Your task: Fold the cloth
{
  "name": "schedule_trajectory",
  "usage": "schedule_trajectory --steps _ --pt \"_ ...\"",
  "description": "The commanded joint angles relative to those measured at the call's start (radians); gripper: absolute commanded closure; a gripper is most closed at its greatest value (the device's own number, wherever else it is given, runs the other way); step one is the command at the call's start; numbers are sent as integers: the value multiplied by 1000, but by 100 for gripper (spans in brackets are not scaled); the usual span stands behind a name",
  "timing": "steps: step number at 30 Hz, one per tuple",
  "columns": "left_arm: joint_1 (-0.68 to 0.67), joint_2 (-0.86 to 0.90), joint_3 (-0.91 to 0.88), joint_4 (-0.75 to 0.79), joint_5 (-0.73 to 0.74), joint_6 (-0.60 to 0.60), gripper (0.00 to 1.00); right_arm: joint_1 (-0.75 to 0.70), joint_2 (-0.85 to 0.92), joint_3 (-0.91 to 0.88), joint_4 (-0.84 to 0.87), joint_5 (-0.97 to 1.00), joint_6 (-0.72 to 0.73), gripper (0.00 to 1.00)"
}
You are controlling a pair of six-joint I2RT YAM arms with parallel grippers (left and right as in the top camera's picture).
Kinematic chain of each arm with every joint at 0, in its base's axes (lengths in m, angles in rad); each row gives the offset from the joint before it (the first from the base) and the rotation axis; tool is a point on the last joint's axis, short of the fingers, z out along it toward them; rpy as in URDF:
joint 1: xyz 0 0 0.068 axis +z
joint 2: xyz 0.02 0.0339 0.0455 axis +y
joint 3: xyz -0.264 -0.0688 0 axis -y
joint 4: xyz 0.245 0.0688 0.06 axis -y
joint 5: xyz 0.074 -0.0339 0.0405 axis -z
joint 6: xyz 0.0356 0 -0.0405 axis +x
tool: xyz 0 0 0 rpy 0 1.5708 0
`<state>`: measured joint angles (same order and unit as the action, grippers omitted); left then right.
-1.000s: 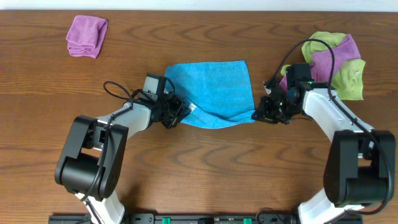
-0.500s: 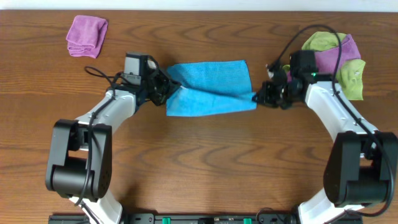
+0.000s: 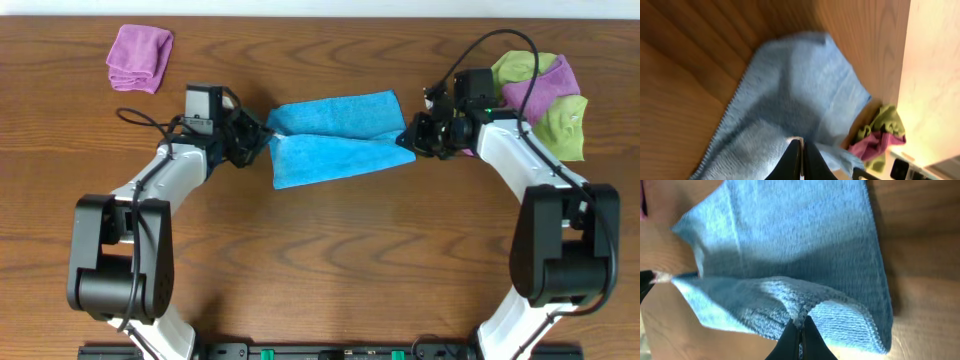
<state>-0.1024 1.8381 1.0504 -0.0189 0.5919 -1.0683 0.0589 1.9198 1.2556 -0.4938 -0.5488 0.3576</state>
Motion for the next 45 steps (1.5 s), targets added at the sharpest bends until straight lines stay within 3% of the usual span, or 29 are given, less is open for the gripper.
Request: schedule_trajectory --steps 1,9,17,18,19,23,27,32,39,45 --pt "20 -25 14 10 -63 18 95 7 -4 11 42 -5 56 98" --pt "9 -25 16 87 -93 13 94 8 14 37 108 -19 91 98" --pt "-16 -25 16 69 -21 14 94 27 22 42 116 -31 91 99" --pt "-22 -25 16 52 -6 14 83 28 22 42 116 -31 91 98" --pt "-23 -25 16 29 8 17 57 28 22 42 113 -31 91 98" --pt "-15 -25 16 -69 30 21 48 28 22 42 105 -31 91 98" --pt "21 -24 16 -129 43 34 49 28 22 42 105 -32 91 98" --pt "42 -24 14 -203 18 270 57 27 22 42 106 -35 90 99" --pt "29 -24 -5 -208 1 314 55 27 22 45 113 -35 90 99" --pt "30 -21 -96 -77 79 336 48 27 22 55 113 -36 90 98"
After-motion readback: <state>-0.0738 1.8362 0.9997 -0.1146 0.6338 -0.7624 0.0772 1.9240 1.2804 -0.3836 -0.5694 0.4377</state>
